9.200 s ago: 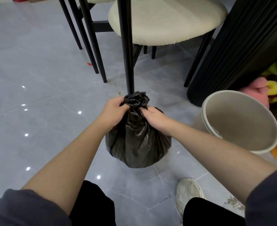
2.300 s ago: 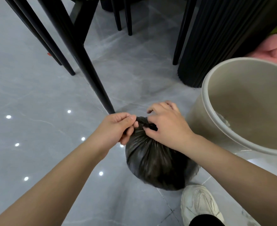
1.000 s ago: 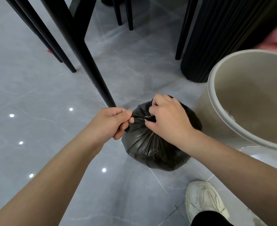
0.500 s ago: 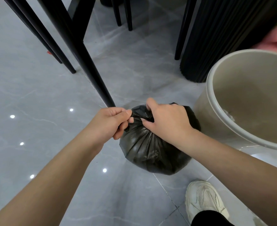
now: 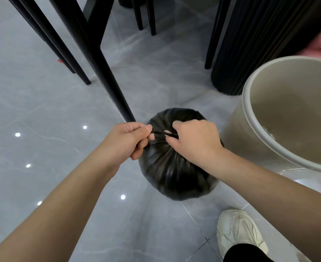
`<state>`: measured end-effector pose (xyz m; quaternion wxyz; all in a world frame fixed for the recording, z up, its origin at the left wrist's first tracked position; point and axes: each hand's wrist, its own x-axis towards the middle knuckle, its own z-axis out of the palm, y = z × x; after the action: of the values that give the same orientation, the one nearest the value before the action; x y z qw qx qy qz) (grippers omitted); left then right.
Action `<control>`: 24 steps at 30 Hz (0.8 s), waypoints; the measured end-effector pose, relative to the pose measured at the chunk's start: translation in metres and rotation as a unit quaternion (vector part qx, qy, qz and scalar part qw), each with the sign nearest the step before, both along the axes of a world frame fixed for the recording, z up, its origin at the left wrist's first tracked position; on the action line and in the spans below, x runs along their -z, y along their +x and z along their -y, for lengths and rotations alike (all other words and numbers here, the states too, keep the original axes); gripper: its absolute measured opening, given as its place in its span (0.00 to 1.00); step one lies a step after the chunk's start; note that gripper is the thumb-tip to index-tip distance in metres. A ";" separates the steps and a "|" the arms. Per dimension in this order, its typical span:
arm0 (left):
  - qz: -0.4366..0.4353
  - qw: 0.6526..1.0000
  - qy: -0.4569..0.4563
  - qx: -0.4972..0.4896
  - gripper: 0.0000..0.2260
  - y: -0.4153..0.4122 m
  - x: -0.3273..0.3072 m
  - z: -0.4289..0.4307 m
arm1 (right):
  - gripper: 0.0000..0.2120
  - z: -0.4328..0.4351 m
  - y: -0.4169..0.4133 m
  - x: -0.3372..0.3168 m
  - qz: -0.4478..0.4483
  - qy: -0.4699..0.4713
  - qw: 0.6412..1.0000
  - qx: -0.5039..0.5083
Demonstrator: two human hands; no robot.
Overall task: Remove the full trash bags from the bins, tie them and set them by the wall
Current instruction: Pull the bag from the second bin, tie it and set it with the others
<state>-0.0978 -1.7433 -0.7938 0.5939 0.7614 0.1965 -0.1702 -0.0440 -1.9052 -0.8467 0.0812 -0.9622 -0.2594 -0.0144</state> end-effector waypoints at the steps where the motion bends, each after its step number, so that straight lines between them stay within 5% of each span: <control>1: 0.001 1.000 0.000 -0.001 0.13 0.000 0.000 -0.001 | 0.14 -0.001 0.001 0.003 0.019 -0.003 1.000 -0.012; 6: 0.002 1.000 0.004 0.001 0.12 -0.001 0.001 0.000 | 0.10 -0.002 -0.001 0.001 -0.016 0.078 0.996 -0.036; 14: 0.004 1.000 0.008 -0.002 0.13 -0.001 -0.001 0.000 | 0.15 -0.004 0.000 0.005 0.059 0.019 0.998 -0.031; 18: 0.002 1.000 0.011 -0.005 0.13 -0.002 -0.001 -0.003 | 0.14 -0.005 0.002 0.001 -0.038 0.070 0.996 -0.041; 24: -0.005 1.000 0.013 -0.010 0.13 -0.003 0.001 -0.007 | 0.13 -0.012 0.001 0.010 0.033 0.005 0.999 -0.042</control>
<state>-0.1005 -1.7364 -0.7951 0.5845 0.7663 0.2092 -0.1656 -0.0429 -1.8929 -0.8566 0.0784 -0.9492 -0.3017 -0.0437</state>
